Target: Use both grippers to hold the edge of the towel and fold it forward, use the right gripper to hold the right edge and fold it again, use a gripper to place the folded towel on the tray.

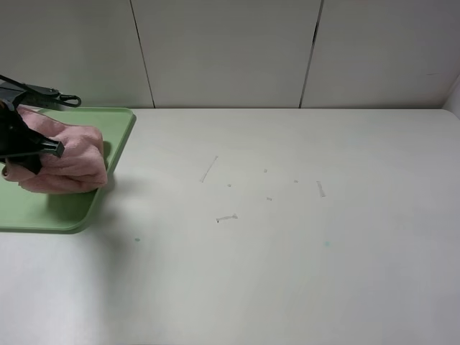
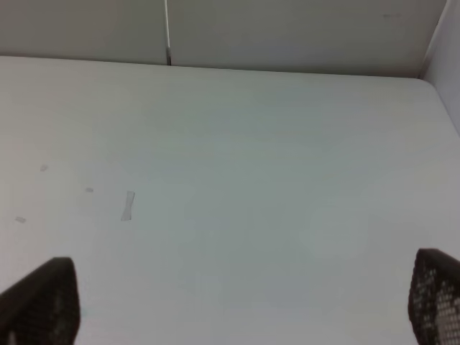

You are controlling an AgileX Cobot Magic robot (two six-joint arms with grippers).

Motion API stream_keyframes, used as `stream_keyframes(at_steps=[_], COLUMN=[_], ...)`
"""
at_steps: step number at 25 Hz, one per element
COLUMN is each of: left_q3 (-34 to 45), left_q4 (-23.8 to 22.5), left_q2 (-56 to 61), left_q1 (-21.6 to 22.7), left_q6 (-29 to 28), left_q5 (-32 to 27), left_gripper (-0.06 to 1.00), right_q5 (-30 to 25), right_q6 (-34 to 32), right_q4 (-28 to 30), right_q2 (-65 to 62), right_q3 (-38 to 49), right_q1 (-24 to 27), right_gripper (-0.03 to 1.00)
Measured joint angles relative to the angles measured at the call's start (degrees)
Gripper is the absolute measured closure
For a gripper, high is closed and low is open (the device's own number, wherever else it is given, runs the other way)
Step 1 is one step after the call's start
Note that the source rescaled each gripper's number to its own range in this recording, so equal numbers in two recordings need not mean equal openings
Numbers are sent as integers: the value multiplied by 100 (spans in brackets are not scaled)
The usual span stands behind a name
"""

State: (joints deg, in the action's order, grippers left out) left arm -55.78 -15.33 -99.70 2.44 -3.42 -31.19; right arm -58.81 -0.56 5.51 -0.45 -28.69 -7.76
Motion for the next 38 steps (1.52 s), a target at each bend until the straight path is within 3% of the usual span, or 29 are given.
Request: stream_keyframes(at_steps=[2,5,8,24,31,38], left_q3=[0,0,0,1,6,6], left_q4=[-12,-7,-7,-7,-2,402], left_q2=[0,0,0,622,1286,2100], left_q1=[0,0,0,0,0,-10], left_q6=[0,0,0,0,0,0], left_q5=[-6,-20,-88,-343,-1210,-2283], left_gripper=[58,14,0,-5,-5,-5], right_q5=[0,0,0,0,0,0], right_q6=[0,0,0,0,0,0], right_q4=[0,0,0,0,0,0], right_q2=[0,0,0,0,0,0], right_q3=[0,0,0,0,0,0], right_q1=[0,0,0,0,0,0], right_gripper=[-3,-3,-3,-3,-3,-3])
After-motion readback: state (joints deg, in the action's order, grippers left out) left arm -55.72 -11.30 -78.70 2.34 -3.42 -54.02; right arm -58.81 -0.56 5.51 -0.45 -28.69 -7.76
